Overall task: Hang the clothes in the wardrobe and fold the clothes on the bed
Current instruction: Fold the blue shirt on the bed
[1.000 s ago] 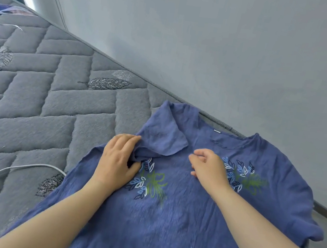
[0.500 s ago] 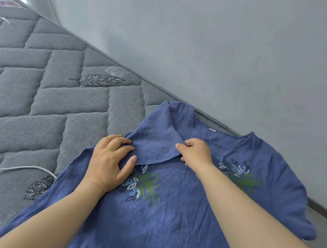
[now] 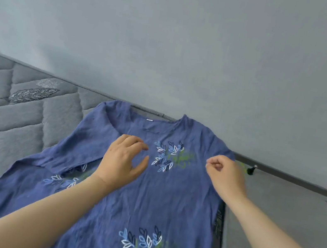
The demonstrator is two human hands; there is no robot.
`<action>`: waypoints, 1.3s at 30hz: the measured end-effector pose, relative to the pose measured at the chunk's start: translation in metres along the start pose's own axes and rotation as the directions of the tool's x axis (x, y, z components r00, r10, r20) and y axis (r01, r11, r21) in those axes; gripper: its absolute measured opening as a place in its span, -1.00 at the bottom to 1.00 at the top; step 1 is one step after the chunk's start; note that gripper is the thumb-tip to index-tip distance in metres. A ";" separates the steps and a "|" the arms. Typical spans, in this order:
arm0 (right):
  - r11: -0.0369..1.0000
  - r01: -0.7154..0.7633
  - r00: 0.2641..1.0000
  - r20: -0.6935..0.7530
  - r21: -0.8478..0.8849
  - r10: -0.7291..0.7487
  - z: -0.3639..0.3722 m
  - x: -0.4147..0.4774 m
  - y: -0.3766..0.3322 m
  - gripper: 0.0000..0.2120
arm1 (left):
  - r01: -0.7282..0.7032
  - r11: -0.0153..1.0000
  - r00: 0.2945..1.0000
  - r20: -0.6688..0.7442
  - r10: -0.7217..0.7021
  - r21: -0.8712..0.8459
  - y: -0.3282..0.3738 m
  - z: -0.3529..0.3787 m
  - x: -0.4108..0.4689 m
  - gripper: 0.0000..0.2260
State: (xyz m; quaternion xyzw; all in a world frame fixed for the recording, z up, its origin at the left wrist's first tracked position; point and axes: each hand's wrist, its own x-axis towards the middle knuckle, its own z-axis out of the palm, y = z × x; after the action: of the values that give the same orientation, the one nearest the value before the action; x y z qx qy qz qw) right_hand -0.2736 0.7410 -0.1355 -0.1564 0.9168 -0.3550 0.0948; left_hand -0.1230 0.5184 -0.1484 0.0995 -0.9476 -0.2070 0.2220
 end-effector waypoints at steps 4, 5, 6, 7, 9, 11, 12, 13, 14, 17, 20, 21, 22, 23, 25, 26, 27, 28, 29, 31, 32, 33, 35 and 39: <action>0.990 -0.139 0.985 -0.098 0.003 0.139 -0.032 0.005 0.051 -0.90 | -0.023 0.996 0.997 0.075 0.029 -0.088 0.052 0.041 0.044 -0.86; 0.984 -0.175 0.979 -0.101 0.004 0.175 -0.034 0.006 0.062 -0.84 | -0.026 0.995 0.995 0.094 0.036 -0.099 0.063 0.051 0.053 -0.85; 0.976 -0.218 0.972 -0.092 0.001 0.218 -0.034 0.007 0.073 -0.77 | -0.033 0.994 0.993 0.107 0.044 -0.104 0.072 0.060 0.063 -0.84; 0.963 -0.270 0.961 -0.067 0.004 0.270 -0.032 0.009 0.082 -0.70 | -0.048 0.994 0.991 0.118 0.060 -0.101 0.080 0.069 0.073 -0.83; 0.907 -0.410 0.912 0.035 0.097 0.408 -0.027 0.014 0.096 -0.64 | -0.095 0.994 0.981 0.164 0.104 -0.062 0.091 0.084 0.093 -0.80; 0.824 -0.503 0.864 0.176 0.260 0.472 -0.018 0.017 0.104 -0.56 | -0.144 0.989 0.968 0.210 0.138 0.015 0.096 0.099 0.116 -0.77; 0.790 -0.529 0.848 0.224 0.309 0.480 -0.013 0.018 0.105 -0.52 | -0.149 0.988 0.965 0.223 0.135 0.045 0.098 0.106 0.126 -0.76; 0.748 -0.551 0.835 0.245 0.369 0.494 -0.008 0.019 0.107 -0.49 | -0.136 0.989 0.963 0.241 0.116 0.066 0.100 0.113 0.136 -0.74; 0.682 -0.574 0.816 0.249 0.454 0.521 -0.004 0.020 0.108 -0.50 | -0.116 0.990 0.959 0.268 0.091 0.079 0.102 0.121 0.144 -0.71; 0.373 -0.588 0.746 0.303 0.718 0.593 0.006 0.028 0.109 -0.75 | -0.123 0.983 0.911 0.407 0.057 0.137 0.112 0.145 0.161 -0.62; 0.079 -0.543 0.702 0.400 0.836 0.590 0.004 0.031 0.108 -0.93 | -0.190 0.956 0.852 0.521 0.048 0.223 0.126 0.164 0.172 -0.62; -0.011 -0.510 0.703 0.424 0.860 0.570 0.002 0.031 0.109 -0.89 | -0.205 0.945 0.839 0.543 0.036 0.255 0.129 0.168 0.176 -0.63; -0.078 -0.473 0.713 0.433 0.878 0.551 -0.002 0.031 0.110 -0.85 | -0.217 0.935 0.824 0.567 0.022 0.279 0.131 0.169 0.181 -0.65; -0.124 -0.441 0.727 0.435 0.889 0.531 -0.006 0.031 0.111 -0.84 | -0.220 0.932 0.805 0.594 0.007 0.287 0.132 0.170 0.186 -0.68; -0.160 -0.424 0.754 0.445 0.892 0.482 -0.015 0.031 0.115 -0.86 | -0.209 0.938 0.759 0.651 -0.022 0.276 0.132 0.167 0.195 -0.74; -0.143 -0.437 0.765 0.451 0.888 0.459 -0.020 0.030 0.116 -0.84 | -0.214 0.939 0.749 0.662 -0.020 0.270 0.132 0.163 0.199 -0.77; -0.090 -0.449 0.783 0.440 0.889 0.440 -0.024 0.030 0.117 -0.80 | -0.224 0.939 0.755 0.655 -0.001 0.260 0.132 0.159 0.203 -0.79; 0.000 -0.455 0.810 0.413 0.891 0.417 -0.029 0.029 0.118 -0.78 | -0.230 0.944 0.777 0.628 0.031 0.238 0.132 0.155 0.205 -0.81; 0.107 -0.451 0.840 0.381 0.886 0.385 -0.033 0.028 0.117 -0.79 | -0.231 0.950 0.807 0.586 0.068 0.208 0.133 0.151 0.206 -0.83; 0.290 -0.415 0.892 0.321 0.862 0.319 -0.040 0.027 0.112 -0.81 | -0.211 0.966 0.847 0.521 0.104 0.150 0.136 0.144 0.206 -0.86; 0.353 -0.399 0.907 0.306 0.847 0.290 -0.042 0.027 0.110 -0.83 | -0.182 0.974 0.851 0.518 0.088 0.132 0.137 0.141 0.204 -0.86; 0.392 -0.391 0.914 0.303 0.833 0.268 -0.043 0.027 0.107 -0.87 | -0.147 0.981 0.846 0.531 0.057 0.128 0.136 0.140 0.202 -0.84; 0.401 -0.403 0.910 0.316 0.823 0.267 -0.042 0.025 0.102 -0.90 | -0.127 0.977 0.812 0.584 0.003 0.171 0.133 0.136 0.197 -0.73; 0.285 -0.416 0.887 0.317 0.863 0.335 -0.036 0.020 0.093 -0.88 | -0.215 0.932 0.724 0.688 -0.048 0.292 0.126 0.127 0.191 -0.55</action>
State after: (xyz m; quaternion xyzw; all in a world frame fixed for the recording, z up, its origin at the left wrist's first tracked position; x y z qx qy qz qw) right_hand -0.3228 0.8209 -0.1738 0.1290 0.5719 -0.7605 0.2792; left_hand -0.3621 0.6218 -0.1248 0.0108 -0.9868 -0.0456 -0.1551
